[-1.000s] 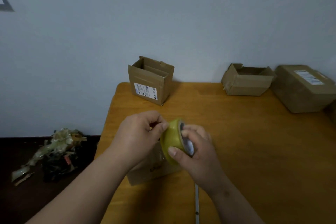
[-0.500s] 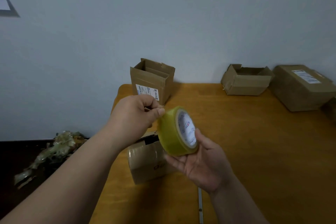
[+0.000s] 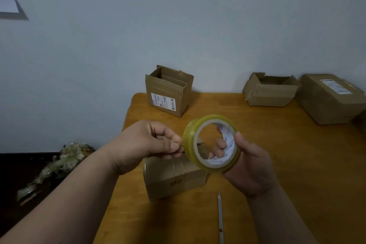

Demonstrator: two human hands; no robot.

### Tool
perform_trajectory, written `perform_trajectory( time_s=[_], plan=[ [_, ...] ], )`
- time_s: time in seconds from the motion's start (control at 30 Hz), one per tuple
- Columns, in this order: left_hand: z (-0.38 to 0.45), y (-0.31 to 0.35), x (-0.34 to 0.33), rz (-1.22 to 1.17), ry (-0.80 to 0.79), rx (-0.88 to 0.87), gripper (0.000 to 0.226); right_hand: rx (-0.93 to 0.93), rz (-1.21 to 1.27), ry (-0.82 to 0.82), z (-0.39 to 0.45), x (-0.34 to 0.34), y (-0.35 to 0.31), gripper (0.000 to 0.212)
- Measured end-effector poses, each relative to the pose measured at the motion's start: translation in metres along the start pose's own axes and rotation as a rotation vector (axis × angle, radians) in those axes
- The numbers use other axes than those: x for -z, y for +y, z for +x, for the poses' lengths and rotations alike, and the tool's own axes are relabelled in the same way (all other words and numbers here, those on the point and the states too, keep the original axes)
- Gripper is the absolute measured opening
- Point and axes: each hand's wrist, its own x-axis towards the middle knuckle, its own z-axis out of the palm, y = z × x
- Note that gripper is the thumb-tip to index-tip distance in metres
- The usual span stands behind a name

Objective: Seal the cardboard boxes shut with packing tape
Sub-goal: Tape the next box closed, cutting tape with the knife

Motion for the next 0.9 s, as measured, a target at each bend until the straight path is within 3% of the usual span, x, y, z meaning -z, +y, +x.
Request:
perform_trajectory(
  time_s=[0.13,0.3,0.37,0.47,0.6,0.7,0.8,0.9],
  plan=[
    [0.000,-0.007,0.006,-0.215,-0.044,0.086,0.021,0.043,-0.149,-0.093,-0.002,0.001,-0.008,0.071],
    [0.009,-0.011,-0.003,-0.050,0.150,0.115,0.019,0.066,-0.335,-0.089,0.001,-0.007,-0.010,0.076],
    [0.012,-0.009,-0.003,-0.032,0.173,0.131,0.010,0.059,-0.369,-0.050,0.002,-0.010,-0.010,0.068],
    [0.014,-0.005,-0.004,0.011,0.206,0.137,0.023,0.086,-0.468,0.015,0.003,-0.012,-0.012,0.045],
    [0.018,0.001,-0.002,0.103,0.318,0.099,0.036,0.103,-0.765,0.035,0.006,-0.003,-0.018,0.048],
    [0.019,0.005,0.003,0.240,0.428,0.047,0.040,0.053,-0.985,0.097,0.003,0.007,-0.025,0.033],
    [0.024,0.007,0.005,0.348,0.519,0.000,0.041,0.033,-1.395,0.161,0.002,0.015,-0.028,0.041],
    [0.031,0.006,-0.002,0.456,0.581,-0.041,0.037,0.021,-1.851,0.327,0.009,0.022,-0.023,0.031]
  ],
)
